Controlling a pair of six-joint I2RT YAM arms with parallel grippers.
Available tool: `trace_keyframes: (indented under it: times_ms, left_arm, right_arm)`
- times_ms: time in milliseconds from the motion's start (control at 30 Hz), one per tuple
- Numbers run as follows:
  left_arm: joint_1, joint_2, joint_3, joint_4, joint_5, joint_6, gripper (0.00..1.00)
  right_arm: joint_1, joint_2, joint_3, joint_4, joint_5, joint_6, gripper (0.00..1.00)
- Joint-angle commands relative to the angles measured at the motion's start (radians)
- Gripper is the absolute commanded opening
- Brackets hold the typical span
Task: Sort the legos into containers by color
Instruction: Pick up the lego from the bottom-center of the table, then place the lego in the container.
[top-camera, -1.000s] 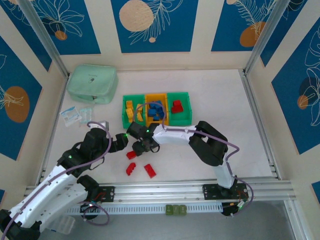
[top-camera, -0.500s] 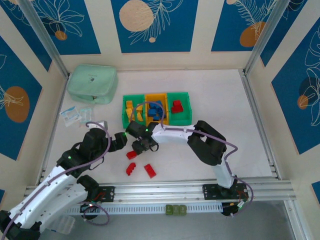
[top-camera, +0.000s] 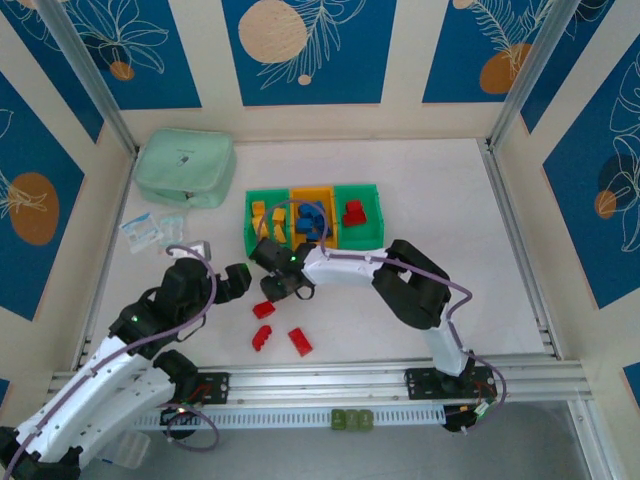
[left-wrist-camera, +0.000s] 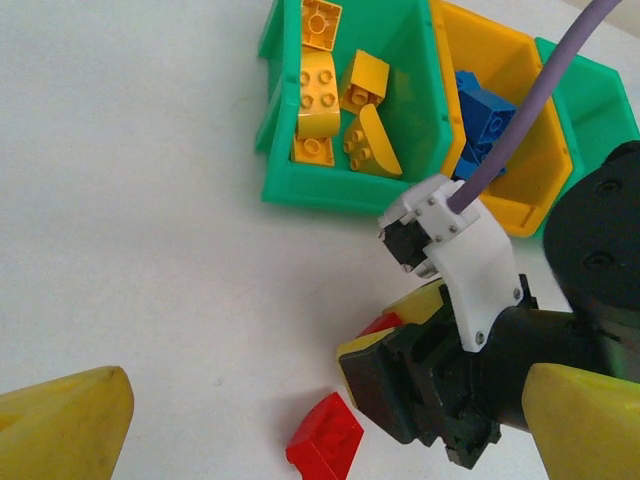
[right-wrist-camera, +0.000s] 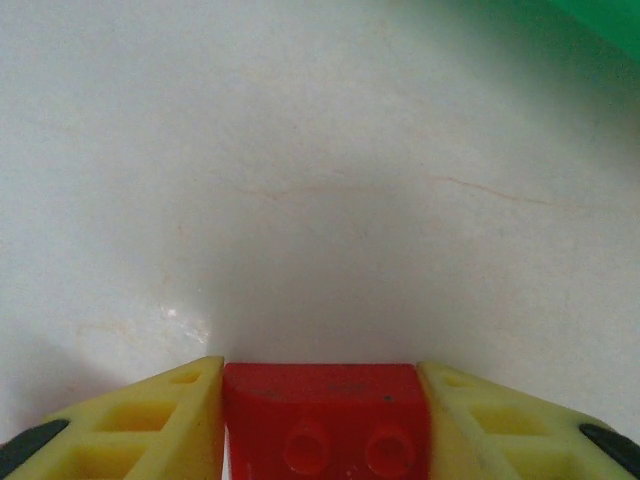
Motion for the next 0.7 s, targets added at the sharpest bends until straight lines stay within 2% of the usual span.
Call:
trace_keyframes:
  times_ms: [0, 200, 400, 667]
  left_arm:
    - [0.011, 0.006, 0.013, -0.001, -0.006, -0.011, 0.99]
    - [0.011, 0.022, 0.034, 0.01, 0.021, 0.0, 0.99]
    - [0.011, 0.102, 0.056, 0.077, 0.11, 0.033, 0.99]
    - [0.005, 0.297, 0.121, 0.225, 0.258, 0.065, 0.99]
  right_arm:
    - [-0.012, -0.081, -0.044, -0.009, 0.012, 0.005, 0.46]
    - [-0.044, -0.204, -0.134, -0.016, 0.003, 0.037, 0.45]
    - [-0.13, -0.366, -0.217, -0.057, -0.003, 0.067, 0.45]
    - [-0.357, -0.466, -0.205, -0.117, 0.007, 0.004, 0.45]
